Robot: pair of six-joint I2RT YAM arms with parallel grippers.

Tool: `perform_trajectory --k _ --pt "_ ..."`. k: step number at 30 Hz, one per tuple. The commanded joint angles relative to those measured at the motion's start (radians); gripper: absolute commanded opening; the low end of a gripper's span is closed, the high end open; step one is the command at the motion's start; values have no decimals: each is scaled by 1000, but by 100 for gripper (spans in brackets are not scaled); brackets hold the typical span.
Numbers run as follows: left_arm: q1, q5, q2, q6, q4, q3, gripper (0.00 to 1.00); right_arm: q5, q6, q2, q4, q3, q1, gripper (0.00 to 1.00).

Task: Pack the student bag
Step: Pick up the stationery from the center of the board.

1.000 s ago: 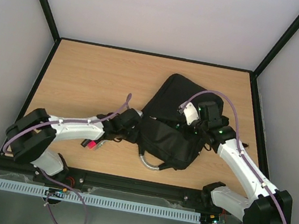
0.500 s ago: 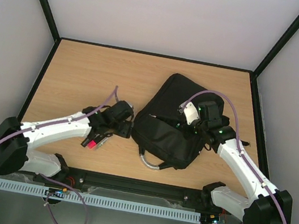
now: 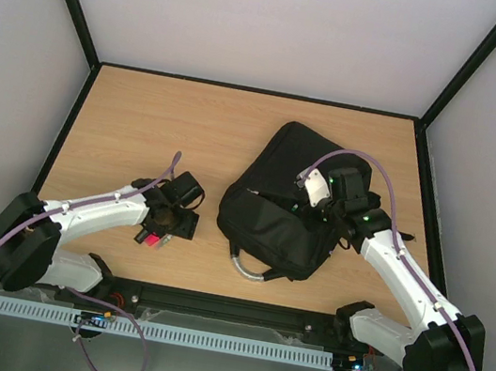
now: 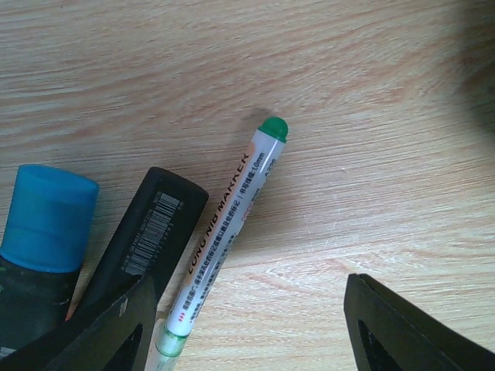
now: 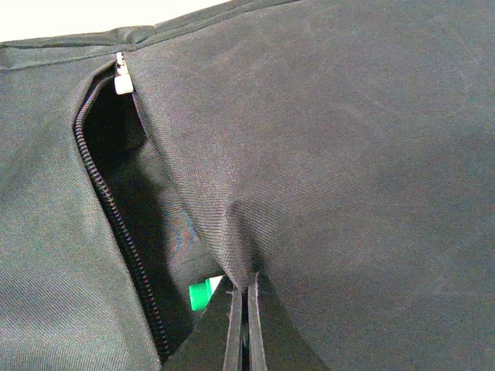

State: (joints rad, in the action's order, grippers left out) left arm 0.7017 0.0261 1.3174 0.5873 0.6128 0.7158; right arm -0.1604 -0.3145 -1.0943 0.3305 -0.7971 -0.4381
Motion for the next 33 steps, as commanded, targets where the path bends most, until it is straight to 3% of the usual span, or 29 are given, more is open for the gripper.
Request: perform_trajectory --k 1,11,20,33 --pt "-2 3 11 7 7 -5 70 -62 -7 13 -13 6 -11 1" --pt "10 22 89 2 -31 -8 67 -63 -8 11 -15 7 -11 1" --pt "70 12 155 4 -57 -2 49 -64 -9 11 -15 8 -11 1" --pt "213 11 115 103 7 -36 27 -64 -10 13 -16 9 -11 1"
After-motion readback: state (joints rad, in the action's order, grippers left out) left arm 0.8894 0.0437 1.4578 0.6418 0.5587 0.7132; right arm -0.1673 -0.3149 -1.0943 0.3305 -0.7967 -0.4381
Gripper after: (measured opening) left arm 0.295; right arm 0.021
